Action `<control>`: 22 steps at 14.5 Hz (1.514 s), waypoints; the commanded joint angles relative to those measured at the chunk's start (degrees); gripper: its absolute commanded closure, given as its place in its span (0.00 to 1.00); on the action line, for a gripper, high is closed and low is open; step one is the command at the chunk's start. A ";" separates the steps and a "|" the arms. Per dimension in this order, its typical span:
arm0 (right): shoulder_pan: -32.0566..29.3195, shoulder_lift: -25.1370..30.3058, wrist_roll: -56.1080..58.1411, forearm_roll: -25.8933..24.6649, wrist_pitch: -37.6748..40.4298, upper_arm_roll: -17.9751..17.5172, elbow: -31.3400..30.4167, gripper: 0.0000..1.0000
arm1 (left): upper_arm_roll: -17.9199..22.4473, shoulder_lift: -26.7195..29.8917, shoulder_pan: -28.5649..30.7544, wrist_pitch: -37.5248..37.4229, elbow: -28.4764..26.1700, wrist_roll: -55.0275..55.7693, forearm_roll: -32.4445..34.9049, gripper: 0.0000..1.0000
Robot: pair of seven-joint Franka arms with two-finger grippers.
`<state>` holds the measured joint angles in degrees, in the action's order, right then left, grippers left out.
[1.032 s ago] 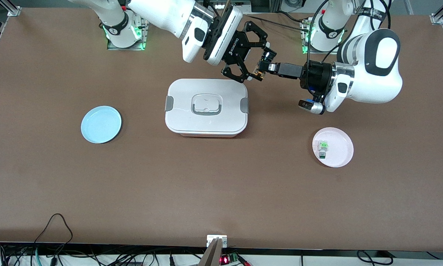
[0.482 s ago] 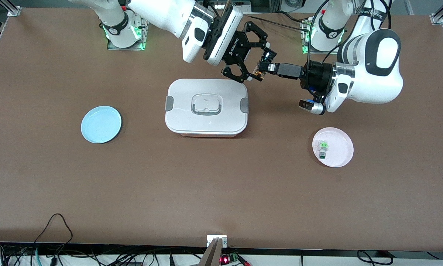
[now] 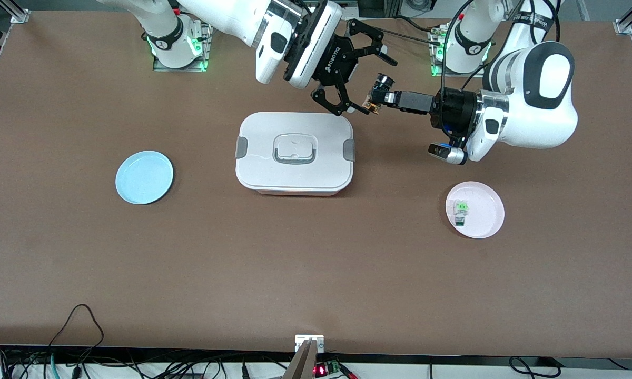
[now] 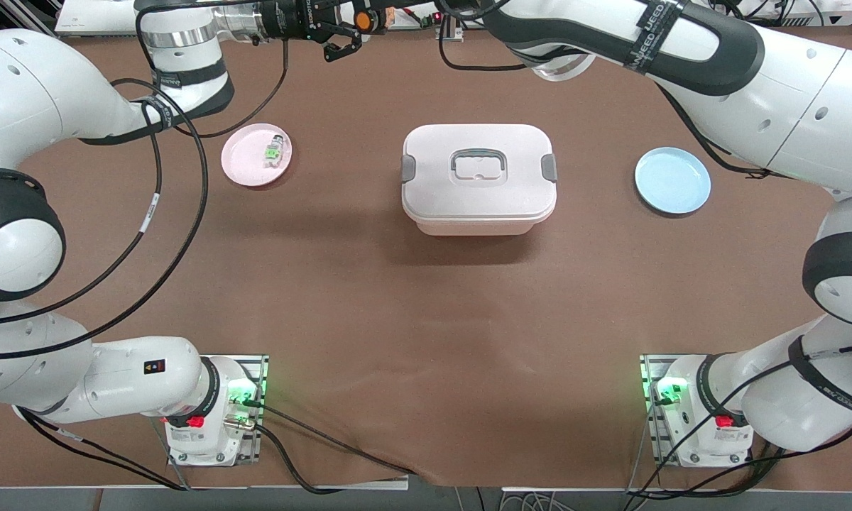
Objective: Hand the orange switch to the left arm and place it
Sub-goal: 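Carry the switch with the left gripper while the right gripper withdraws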
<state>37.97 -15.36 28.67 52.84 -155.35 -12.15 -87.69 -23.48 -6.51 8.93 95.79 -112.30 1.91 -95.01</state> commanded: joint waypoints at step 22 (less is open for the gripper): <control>-30.32 3.23 -21.96 -42.53 54.78 2.75 0.23 0.00 | -0.43 -19.68 6.10 3.60 18.70 -54.16 92.08 0.84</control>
<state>9.77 -13.56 12.19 14.90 -104.70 -8.90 -87.55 -23.63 -24.62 15.03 98.13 -95.26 -44.82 -9.38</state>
